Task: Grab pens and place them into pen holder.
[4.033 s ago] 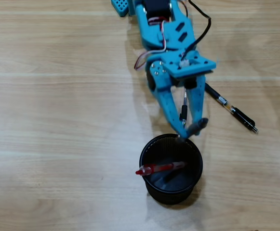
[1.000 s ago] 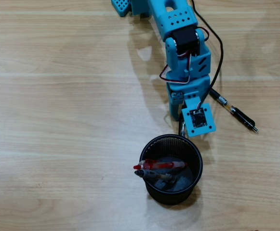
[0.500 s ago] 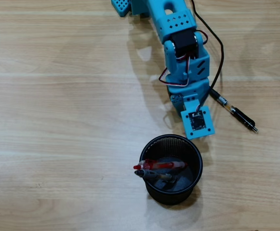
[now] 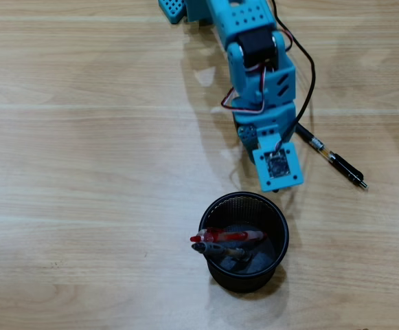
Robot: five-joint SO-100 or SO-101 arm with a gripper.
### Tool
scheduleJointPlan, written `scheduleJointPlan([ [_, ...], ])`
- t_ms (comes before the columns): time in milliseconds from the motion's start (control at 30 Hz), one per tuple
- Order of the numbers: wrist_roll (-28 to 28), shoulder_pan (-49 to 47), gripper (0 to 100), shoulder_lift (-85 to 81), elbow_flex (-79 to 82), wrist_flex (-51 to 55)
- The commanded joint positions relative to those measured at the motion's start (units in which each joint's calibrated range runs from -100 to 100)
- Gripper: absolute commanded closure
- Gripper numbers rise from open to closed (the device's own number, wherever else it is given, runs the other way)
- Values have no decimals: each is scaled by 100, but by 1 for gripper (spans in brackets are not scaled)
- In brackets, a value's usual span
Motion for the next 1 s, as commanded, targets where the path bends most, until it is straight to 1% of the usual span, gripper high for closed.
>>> scheduleJointPlan([
  [0,210,169,98,-889,-549,7],
  [367,676,242,98,-1390,-1943,-94],
  [467,707,251,98,-1330,-2305,-221],
  [567,707,315,98,-1313,-2268,-1014],
  [767,666,416,98,-1313,-1571,-2891],
  [967,702,580,98,-1177,-911,-4230],
])
